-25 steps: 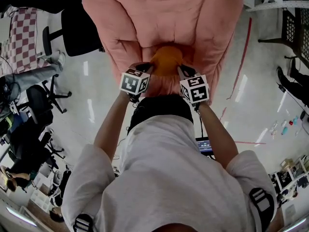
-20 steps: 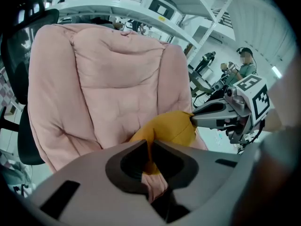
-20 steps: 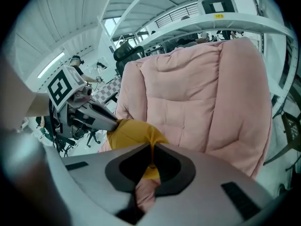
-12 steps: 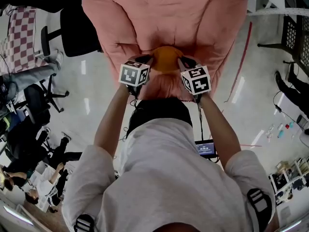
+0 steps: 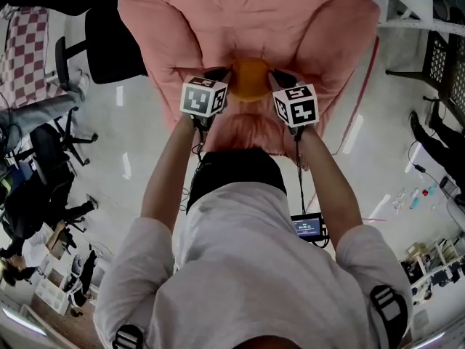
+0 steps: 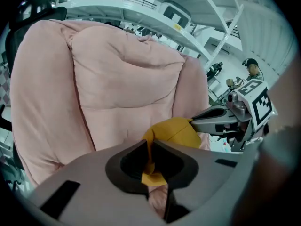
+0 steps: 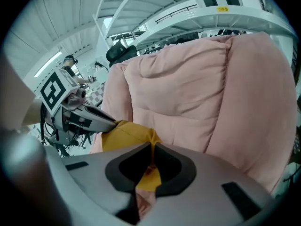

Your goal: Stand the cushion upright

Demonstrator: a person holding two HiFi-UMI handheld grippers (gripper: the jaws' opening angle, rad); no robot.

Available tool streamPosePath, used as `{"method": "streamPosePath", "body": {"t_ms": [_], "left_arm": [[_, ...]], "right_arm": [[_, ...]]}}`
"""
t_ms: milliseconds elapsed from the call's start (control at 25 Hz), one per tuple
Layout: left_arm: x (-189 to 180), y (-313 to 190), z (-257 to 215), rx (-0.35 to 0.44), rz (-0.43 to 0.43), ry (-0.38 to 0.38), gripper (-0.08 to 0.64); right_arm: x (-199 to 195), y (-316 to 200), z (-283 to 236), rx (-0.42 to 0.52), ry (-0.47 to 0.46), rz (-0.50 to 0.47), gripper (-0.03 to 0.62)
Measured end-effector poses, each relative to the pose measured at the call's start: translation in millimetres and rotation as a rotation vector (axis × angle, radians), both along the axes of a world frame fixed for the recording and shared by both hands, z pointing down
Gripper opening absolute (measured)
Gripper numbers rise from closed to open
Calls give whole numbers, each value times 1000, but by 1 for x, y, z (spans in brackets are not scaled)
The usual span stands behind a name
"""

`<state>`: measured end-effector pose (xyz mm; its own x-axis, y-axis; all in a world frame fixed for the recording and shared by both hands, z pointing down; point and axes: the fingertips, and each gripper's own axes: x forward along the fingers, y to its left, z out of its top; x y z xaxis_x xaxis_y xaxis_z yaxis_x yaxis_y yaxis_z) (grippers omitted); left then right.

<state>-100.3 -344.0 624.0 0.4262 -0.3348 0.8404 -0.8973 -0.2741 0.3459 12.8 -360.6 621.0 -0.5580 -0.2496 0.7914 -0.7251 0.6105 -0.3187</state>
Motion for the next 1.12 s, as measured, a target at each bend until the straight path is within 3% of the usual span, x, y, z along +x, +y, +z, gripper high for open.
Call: {"method": "streamPosePath", "body": {"t_ms": [240,960,1120], "left_arm": [[0,-21,8,8,-20,14,51],[-10,-66,35,11,-18,-48,51],[-11,-76,40,31,-59,-56,52]], "right_arm": [[0,-21,10,3,21,2,28],[-10,-68,34,-1,46,53,28],[-9,-78,40,14,44,57,28]]}}
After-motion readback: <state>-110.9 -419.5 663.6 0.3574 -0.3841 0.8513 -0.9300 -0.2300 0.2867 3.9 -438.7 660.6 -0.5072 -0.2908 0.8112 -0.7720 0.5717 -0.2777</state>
